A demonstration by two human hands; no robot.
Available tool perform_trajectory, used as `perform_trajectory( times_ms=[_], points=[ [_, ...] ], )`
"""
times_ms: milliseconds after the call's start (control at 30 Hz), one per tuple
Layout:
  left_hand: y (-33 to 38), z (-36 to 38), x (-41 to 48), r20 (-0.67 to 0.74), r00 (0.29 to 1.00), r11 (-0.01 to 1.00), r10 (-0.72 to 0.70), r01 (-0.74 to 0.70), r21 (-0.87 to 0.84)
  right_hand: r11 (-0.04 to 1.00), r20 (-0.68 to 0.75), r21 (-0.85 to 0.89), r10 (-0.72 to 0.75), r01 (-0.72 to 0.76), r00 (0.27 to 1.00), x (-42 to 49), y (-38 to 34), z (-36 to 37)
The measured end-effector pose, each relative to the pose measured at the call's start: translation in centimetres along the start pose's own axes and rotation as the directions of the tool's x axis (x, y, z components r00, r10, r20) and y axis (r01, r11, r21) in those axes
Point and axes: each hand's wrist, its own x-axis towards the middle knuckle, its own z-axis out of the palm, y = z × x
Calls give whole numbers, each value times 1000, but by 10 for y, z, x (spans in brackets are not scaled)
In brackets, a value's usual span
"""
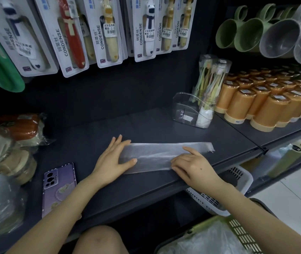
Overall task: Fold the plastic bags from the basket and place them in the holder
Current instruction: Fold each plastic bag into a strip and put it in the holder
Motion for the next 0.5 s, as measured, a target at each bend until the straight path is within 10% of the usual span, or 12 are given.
perform_trajectory(
  times_ms=[233,500],
  points=[
    [6,-27,-32,205,972,992,116,-125,28,914,227,259,256,-312,939,-4,-14,-36],
    [-4,-19,-2,-11,996,984,-94,91,-154,695,432,323,495,-642,753,29,-7,-30]
  ],
)
